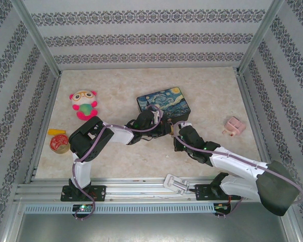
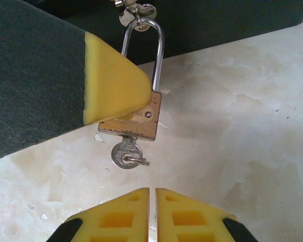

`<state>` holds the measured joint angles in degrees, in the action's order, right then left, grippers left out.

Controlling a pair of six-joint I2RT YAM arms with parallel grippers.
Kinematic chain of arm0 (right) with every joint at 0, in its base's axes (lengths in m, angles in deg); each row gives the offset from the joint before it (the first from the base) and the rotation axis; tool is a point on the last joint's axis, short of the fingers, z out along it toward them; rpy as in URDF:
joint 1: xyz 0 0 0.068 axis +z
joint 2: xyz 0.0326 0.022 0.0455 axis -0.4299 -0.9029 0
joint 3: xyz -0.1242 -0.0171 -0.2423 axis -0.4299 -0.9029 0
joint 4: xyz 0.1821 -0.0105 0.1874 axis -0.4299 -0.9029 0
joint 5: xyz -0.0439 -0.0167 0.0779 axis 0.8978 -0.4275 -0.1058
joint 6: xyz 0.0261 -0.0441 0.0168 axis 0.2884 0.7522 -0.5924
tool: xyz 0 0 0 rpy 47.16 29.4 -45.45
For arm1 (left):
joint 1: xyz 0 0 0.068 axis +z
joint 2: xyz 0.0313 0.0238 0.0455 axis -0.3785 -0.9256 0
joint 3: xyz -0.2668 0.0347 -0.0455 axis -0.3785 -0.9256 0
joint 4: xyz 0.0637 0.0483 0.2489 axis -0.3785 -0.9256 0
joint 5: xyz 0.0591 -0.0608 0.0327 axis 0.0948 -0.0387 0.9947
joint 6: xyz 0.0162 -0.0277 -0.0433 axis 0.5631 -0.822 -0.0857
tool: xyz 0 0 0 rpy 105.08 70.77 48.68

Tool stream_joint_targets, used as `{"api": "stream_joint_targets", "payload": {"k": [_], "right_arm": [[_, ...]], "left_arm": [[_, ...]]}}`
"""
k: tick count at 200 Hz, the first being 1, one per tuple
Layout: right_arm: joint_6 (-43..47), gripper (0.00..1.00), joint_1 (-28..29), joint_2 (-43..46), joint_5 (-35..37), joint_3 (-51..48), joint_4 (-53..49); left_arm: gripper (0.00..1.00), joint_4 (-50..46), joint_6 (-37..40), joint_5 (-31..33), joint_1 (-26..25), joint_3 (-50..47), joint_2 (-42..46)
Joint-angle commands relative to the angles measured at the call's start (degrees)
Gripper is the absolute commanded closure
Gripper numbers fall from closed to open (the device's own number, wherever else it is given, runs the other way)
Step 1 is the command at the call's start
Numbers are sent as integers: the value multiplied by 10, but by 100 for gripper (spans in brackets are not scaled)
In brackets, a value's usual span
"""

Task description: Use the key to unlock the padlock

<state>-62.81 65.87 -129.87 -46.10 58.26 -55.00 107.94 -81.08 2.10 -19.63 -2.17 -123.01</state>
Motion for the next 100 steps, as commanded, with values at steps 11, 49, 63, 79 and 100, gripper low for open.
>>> {"api": "stream_joint_targets", "payload": {"k": [11,49,63,79,100], "right_arm": [[-8,87,6,-19,-12,18,14],[-8,87,5,-38,-5,29,24],[-8,87,2,-47,-2,32,32],[-11,87,-4,-60,-4,35,40],[-12,88,-12,-74,-6,39,51]], "left_arm": [[100,-20,-53,-62,1,1,-22],[100,-18,-54,-63,1,0,-23],[100,-18,-54,-64,1,0,-23],[100,-16,-55,-66,1,-1,-23],[100,-16,-55,-67,0,0,-23]]}}
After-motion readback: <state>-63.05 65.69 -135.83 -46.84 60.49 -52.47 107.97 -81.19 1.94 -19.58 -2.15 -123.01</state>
